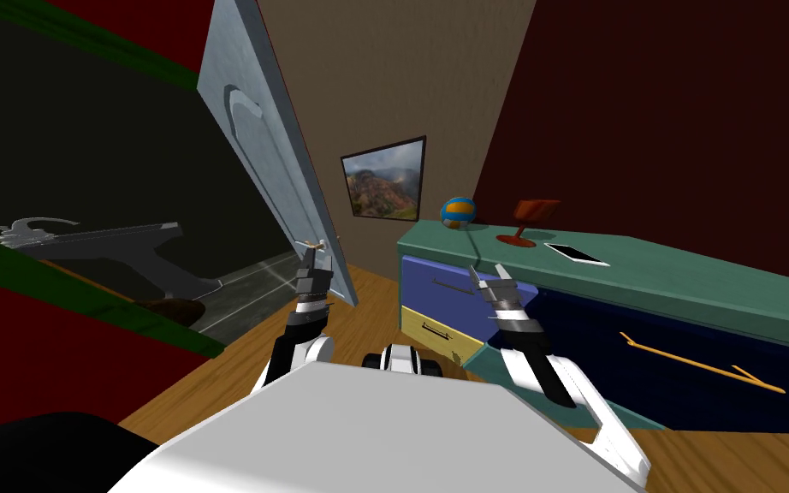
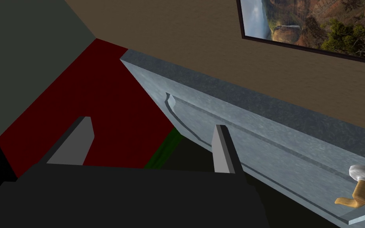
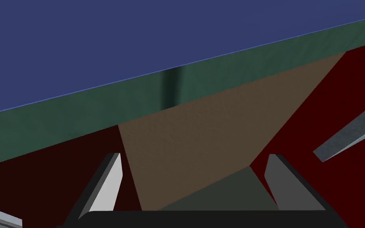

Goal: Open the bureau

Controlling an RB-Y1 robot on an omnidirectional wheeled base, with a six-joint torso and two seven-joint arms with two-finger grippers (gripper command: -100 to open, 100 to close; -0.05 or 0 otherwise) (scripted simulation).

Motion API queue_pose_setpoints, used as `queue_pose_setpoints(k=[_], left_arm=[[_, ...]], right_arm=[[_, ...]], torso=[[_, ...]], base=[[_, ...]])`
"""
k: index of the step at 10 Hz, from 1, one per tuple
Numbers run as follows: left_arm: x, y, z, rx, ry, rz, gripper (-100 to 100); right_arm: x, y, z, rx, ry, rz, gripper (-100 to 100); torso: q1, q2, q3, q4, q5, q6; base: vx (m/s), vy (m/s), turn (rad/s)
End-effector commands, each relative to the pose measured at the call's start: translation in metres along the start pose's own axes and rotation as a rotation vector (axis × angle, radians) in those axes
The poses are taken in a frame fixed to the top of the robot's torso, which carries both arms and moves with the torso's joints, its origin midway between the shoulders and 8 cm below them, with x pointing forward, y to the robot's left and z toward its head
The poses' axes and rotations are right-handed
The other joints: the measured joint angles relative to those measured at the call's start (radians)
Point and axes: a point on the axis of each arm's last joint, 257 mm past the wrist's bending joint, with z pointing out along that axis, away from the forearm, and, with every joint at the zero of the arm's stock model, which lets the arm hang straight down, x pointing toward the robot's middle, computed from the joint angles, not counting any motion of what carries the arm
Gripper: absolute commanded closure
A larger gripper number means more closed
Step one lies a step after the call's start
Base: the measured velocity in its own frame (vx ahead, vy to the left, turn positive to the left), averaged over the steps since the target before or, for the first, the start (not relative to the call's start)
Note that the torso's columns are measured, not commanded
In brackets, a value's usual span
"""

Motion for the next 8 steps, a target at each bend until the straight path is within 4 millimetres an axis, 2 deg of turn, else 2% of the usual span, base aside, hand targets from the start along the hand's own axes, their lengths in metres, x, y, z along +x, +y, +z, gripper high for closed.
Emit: queue_pose_setpoints(k=[1,3,8], left_arm=[[0.000,0.000,0.000,0.000,0.000,0.000,0],[0.000,0.000,0.000,0.000,0.000,0.000,0],[0.000,0.000,0.000,0.000,0.000,0.000,0]], right_arm=[[0.012,-0.007,-0.002,0.001,0.027,-0.119,-100],[0.012,-0.007,-0.002,0.000,0.027,-0.157,-100],[0.036,-0.022,-0.007,0.000,0.084,-0.384,-100]], torso=[[0.001,0.000,0.000,0.000,0.000,-0.001],[0.001,0.000,0.000,0.000,0.001,-0.001],[0.001,0.000,0.000,0.000,0.001,-0.001]], base=[[0.029,0.084,-0.083],[0.016,0.061,-0.030],[0.022,0.082,-0.079]])
